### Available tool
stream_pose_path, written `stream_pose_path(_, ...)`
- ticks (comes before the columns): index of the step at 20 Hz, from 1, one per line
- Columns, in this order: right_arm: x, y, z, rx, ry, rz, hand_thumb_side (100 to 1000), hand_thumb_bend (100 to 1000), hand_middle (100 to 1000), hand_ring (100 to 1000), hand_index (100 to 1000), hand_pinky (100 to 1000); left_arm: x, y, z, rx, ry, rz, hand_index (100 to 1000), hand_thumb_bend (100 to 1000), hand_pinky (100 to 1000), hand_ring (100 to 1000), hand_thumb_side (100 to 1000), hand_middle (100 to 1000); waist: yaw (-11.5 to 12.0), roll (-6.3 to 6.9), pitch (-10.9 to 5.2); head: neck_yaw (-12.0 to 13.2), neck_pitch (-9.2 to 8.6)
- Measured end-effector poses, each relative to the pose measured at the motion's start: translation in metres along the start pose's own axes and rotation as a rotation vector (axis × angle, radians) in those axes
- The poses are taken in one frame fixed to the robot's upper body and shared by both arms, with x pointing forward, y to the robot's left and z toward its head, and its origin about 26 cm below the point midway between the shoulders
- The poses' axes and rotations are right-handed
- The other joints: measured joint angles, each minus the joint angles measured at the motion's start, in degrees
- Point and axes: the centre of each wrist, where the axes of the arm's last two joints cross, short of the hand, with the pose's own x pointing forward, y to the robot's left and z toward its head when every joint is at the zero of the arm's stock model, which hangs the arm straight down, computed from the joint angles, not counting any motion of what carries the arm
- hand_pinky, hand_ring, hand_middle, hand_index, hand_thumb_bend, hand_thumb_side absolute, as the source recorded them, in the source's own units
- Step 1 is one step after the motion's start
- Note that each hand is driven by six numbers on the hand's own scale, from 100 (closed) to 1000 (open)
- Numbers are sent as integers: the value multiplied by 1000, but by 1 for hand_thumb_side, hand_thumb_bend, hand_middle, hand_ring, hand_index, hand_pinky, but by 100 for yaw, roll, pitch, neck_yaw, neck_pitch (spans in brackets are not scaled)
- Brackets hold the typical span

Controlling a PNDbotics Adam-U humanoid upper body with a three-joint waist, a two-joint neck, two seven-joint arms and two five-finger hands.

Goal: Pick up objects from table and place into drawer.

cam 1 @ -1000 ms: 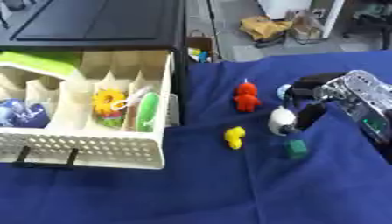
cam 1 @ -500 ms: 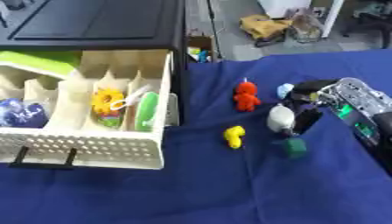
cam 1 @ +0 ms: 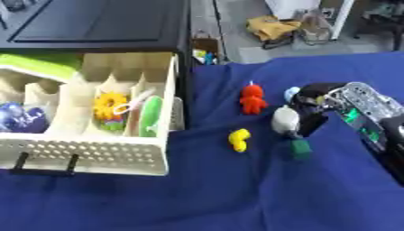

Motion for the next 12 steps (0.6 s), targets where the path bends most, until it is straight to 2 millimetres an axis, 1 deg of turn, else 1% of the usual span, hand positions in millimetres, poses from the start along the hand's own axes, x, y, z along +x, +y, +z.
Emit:
stream_pose_path(3, 1, 0, 0, 0, -4, -6, 576, 539, 597, 814, 814, 724, 0, 0, 0, 0, 0, 0, 820, 399, 489, 718, 1000, 731, -2, -1, 4, 0, -5)
stream_pose_path(8, 3, -4, 3, 7, -21, -15, 586, 533, 605, 823, 822, 729, 0, 0, 0, -1, 0, 0, 820, 399, 489, 718, 1000, 731, -6, -8, 4, 0, -27)
stream_pose_path(9, 4, -7, 4, 7, -25, -16, 575, 541, 604, 824, 822, 729, 0, 0, 0, -2, 1, 0, 820, 398, 489, 718, 1000, 731, -11, -9, 4, 1, -27)
stream_pose_path(12, 6, -14, 9, 0, -42, -20, 579, 540, 599, 823, 817, 729, 0, 0, 0, -5, 1, 0, 820, 397, 489, 718, 1000, 731, -21, -28, 4, 2, -28)
